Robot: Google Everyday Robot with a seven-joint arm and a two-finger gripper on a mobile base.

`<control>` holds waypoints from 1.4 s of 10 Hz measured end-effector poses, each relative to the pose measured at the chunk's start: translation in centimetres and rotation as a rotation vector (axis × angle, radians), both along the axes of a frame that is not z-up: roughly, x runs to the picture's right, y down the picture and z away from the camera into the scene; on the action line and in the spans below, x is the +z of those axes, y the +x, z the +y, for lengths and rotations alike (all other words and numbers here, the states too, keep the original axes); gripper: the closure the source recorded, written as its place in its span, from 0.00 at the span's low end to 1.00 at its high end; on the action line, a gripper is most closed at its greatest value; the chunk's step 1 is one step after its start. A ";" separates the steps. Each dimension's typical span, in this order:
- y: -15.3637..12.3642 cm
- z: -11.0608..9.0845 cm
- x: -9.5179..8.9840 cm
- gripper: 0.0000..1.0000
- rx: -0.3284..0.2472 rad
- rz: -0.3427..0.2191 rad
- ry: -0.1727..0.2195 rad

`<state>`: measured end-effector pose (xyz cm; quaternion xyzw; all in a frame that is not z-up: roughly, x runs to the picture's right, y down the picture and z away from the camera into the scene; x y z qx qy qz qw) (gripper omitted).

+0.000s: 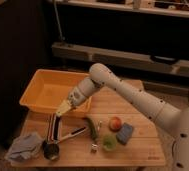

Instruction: Place eraser in metal cup

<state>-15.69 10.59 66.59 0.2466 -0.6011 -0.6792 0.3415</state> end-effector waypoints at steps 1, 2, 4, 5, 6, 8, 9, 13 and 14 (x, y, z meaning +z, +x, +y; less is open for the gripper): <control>-0.2 0.2 -0.1 1.00 -0.010 -0.006 -0.002; -0.5 0.4 0.0 1.00 -0.021 -0.011 -0.008; -1.0 0.9 0.1 1.00 -0.040 -0.020 -0.017; -1.0 1.0 0.2 1.00 -0.045 -0.016 -0.020; -1.1 0.9 0.4 1.00 -0.045 0.005 -0.019; -1.0 0.3 1.3 1.00 -0.030 0.051 -0.026; -0.6 -0.7 2.5 1.00 -0.008 0.086 -0.041; 2.7 -4.0 8.3 1.00 0.100 0.275 -0.120; 3.6 -4.4 9.6 1.00 0.116 0.317 -0.131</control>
